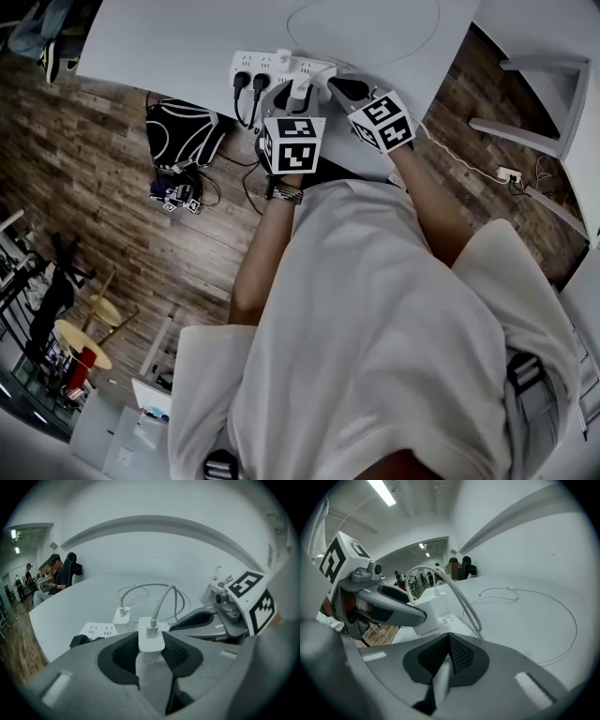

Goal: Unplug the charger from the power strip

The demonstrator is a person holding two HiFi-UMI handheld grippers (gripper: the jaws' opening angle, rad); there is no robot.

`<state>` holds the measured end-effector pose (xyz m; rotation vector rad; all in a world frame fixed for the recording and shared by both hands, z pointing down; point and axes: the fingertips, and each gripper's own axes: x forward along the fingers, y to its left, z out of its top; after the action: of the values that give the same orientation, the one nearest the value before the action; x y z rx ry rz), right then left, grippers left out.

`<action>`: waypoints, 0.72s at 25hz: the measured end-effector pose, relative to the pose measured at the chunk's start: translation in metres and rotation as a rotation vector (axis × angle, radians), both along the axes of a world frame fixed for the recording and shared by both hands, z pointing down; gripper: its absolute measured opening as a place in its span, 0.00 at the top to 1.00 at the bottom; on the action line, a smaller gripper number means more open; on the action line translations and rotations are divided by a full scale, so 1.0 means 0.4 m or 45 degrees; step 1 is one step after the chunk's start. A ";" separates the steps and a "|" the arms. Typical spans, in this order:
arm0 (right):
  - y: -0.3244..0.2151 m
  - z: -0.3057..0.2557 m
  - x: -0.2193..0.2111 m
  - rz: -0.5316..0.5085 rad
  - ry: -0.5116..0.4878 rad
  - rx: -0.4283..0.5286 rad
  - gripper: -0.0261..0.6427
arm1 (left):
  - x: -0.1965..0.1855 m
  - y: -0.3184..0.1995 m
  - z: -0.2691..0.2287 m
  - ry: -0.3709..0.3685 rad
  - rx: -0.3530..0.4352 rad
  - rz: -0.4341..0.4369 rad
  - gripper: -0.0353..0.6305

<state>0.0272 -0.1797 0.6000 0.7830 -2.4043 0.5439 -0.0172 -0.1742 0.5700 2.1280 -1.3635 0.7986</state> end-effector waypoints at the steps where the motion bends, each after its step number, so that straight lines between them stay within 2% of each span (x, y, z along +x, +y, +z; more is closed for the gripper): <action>1: 0.000 0.000 -0.001 0.000 -0.001 0.002 0.96 | 0.000 0.000 0.000 -0.007 0.001 0.003 0.73; 6: 0.002 0.000 0.001 0.000 -0.003 -0.001 0.96 | -0.001 0.003 0.001 0.018 -0.016 -0.016 0.73; 14: 0.002 0.002 0.002 -0.004 0.003 0.020 0.96 | -0.011 -0.001 0.000 0.156 -0.064 -0.064 0.73; 18: 0.006 0.001 0.001 -0.008 -0.001 0.021 0.96 | -0.011 0.004 -0.002 0.133 -0.056 -0.032 0.73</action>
<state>0.0275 -0.1772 0.6003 0.7824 -2.4140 0.5229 -0.0214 -0.1725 0.5693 2.0845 -1.3044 0.6913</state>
